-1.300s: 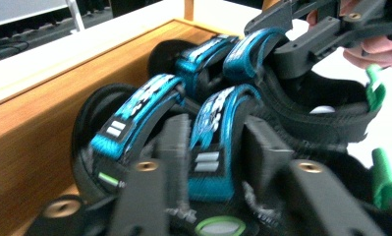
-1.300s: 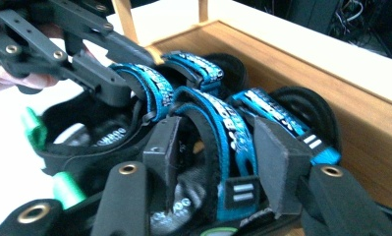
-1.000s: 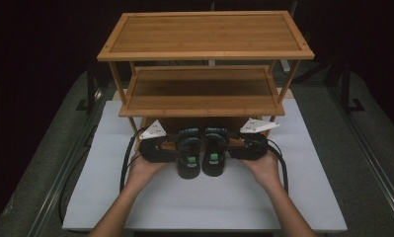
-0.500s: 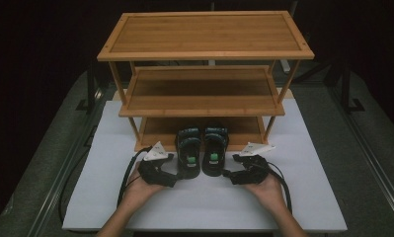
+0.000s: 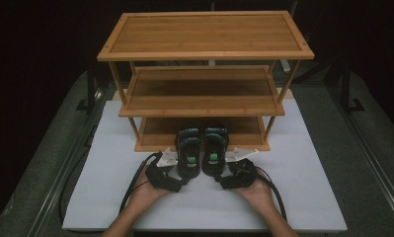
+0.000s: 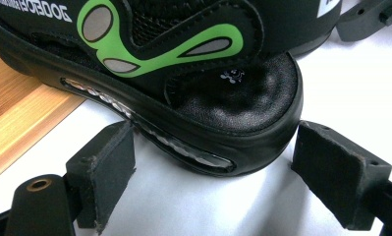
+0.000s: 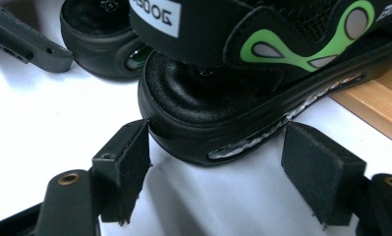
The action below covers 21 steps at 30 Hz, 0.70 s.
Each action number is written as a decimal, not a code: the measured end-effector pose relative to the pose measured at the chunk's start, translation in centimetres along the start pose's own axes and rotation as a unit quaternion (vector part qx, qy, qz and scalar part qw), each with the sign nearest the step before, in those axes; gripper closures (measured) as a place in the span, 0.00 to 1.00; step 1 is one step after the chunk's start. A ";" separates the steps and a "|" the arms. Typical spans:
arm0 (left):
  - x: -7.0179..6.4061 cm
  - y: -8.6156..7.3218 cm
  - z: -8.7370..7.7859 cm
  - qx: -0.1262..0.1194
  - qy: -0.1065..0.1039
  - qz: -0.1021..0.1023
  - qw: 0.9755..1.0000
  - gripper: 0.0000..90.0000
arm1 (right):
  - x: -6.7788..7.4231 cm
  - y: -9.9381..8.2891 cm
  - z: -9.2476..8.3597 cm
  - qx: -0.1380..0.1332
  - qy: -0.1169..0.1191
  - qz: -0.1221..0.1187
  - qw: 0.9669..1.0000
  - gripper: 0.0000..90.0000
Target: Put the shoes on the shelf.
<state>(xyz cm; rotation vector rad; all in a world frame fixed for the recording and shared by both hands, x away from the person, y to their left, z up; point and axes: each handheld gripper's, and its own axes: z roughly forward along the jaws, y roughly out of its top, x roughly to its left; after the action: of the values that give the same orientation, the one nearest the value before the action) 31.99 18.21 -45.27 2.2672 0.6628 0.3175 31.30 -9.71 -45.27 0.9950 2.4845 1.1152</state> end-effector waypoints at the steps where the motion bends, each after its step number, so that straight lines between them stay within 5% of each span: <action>1: 0.0 0.0 0.0 0.000 -0.001 0.000 1.000 0.18 | 0.0 0.0 0.0 0.001 0.002 0.003 1.000 0.29; 9: 0.7 0.4 -0.2 -0.012 -0.006 -0.006 1.000 0.19 | -0.2 0.7 -0.9 -0.031 0.008 0.002 1.000 0.33; 15: 1.9 1.3 -0.7 -0.057 -0.011 -0.027 0.998 0.26 | -0.5 1.1 -0.9 -0.037 0.007 -0.002 0.999 0.35; 21: 3.0 1.7 -0.1 -0.053 -0.011 -0.040 0.998 0.28 | -1.5 2.0 -0.9 -0.049 0.010 0.003 0.999 0.41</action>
<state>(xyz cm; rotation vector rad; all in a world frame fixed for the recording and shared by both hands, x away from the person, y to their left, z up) 35.07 18.90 -43.95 2.1347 0.7083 0.2823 32.96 -10.24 -43.26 0.9692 2.4168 1.2417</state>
